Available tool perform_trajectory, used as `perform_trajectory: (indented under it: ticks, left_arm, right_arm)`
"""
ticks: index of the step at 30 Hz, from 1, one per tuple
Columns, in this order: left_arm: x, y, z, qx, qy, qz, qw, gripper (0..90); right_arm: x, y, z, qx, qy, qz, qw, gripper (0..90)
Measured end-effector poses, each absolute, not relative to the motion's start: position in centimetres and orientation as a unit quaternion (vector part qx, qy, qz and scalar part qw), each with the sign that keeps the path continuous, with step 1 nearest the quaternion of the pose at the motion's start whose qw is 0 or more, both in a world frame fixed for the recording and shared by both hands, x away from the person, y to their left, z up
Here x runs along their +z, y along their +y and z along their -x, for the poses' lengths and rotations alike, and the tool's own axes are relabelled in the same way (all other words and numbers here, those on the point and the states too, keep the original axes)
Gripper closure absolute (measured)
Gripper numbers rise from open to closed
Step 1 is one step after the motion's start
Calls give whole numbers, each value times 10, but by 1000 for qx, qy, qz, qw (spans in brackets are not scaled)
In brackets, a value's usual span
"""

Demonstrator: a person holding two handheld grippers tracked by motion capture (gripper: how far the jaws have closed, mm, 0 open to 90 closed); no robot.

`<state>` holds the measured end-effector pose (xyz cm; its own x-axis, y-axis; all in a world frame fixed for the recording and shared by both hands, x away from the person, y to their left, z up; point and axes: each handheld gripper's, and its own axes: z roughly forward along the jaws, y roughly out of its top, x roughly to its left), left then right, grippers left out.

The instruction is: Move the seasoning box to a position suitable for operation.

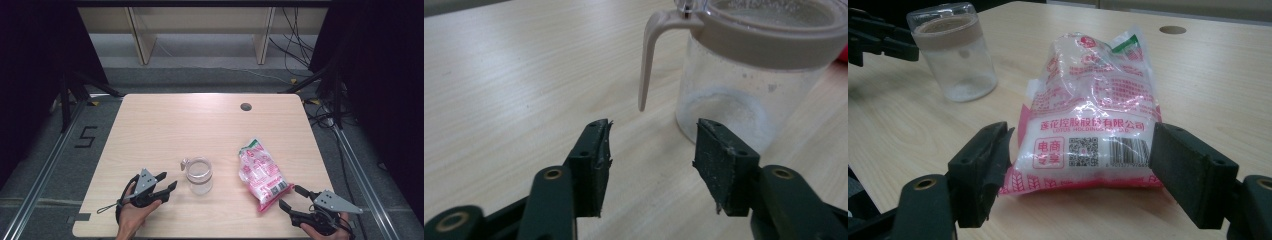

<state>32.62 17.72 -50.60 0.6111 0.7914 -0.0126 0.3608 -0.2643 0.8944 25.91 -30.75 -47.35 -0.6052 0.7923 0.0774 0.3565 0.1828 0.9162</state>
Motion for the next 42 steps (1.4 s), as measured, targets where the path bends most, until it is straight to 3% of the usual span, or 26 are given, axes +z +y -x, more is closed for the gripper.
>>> perform_trajectory:
  ticks: [7,22,31,33,37,42]
  left_arm:
    - [-506,170,-340,236,362,-767,474,603]
    - [-510,160,-367,252,329,-776,476,682]
    - [-509,152,-381,234,307,-777,498,765]
    - [-508,149,-381,238,301,-777,499,820]
    - [-508,149,-379,237,308,-775,498,829]
    - [-508,155,-375,236,312,-772,500,824]
  right_arm:
    - [-474,-308,-259,505,739,-391,213,251]
    - [-474,-306,-259,505,742,-387,212,250]
    - [-475,-305,-259,503,744,-388,209,250]
    - [-475,-305,-259,502,748,-383,203,250]
    - [-475,-305,-260,499,751,-374,217,250]
    - [-475,-303,-257,500,747,-394,192,250]
